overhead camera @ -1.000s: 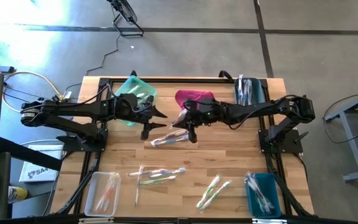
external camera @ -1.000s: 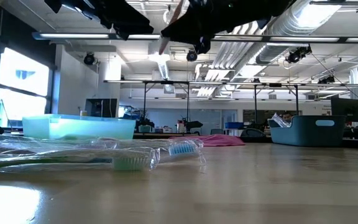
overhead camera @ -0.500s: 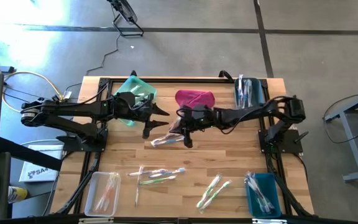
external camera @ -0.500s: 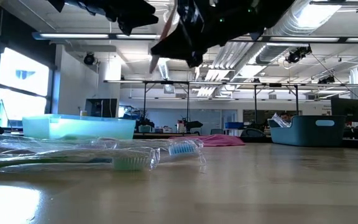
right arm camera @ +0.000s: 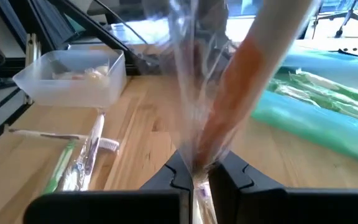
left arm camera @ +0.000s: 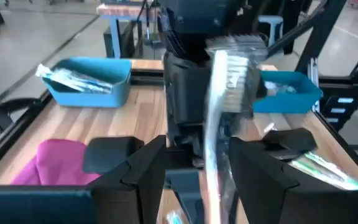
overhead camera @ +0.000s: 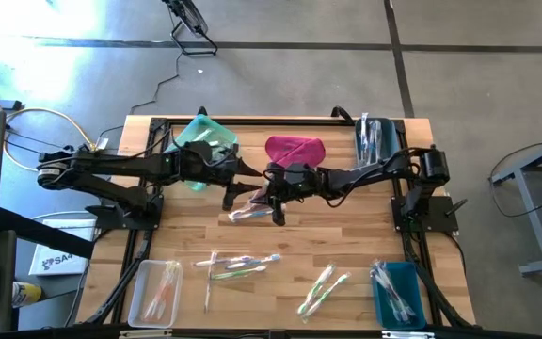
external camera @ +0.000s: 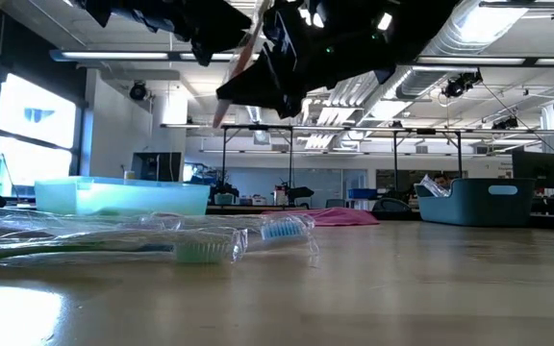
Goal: Pick & Place Toothbrushes
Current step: Put the orange toothbrush to the transparent bin
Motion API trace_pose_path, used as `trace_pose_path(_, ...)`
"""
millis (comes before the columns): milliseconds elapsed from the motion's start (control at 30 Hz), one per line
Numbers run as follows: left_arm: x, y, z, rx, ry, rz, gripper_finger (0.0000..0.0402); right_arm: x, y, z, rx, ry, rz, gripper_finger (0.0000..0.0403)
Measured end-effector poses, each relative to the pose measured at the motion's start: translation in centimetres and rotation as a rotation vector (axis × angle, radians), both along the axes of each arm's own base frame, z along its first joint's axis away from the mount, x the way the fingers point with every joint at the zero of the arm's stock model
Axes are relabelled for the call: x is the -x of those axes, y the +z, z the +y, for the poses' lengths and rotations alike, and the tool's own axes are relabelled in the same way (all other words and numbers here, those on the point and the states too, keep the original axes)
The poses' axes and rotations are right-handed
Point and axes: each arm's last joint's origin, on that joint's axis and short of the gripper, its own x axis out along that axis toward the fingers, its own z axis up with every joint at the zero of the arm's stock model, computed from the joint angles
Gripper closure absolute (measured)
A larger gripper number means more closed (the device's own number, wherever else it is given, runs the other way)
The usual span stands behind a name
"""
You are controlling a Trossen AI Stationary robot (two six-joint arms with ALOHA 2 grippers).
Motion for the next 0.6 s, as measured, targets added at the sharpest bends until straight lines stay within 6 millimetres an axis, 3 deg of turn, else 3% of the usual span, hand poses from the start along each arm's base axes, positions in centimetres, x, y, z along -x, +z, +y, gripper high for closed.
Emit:
trace_pose_path(167, -1.0, -0.5, 0.1, -0.001, -0.003, -0.02, 0.0231, 0.0, -0.1, 0.0, -0.001, 0.001, 0.009, 0.0384)
trace_pose_path(600, -1.3, -0.3, 0.0, 0.003, -0.041, -0.054, 0.0231, 0.0, -0.1, 0.0, 0.0, 0.0, 0.014, 0.0384)
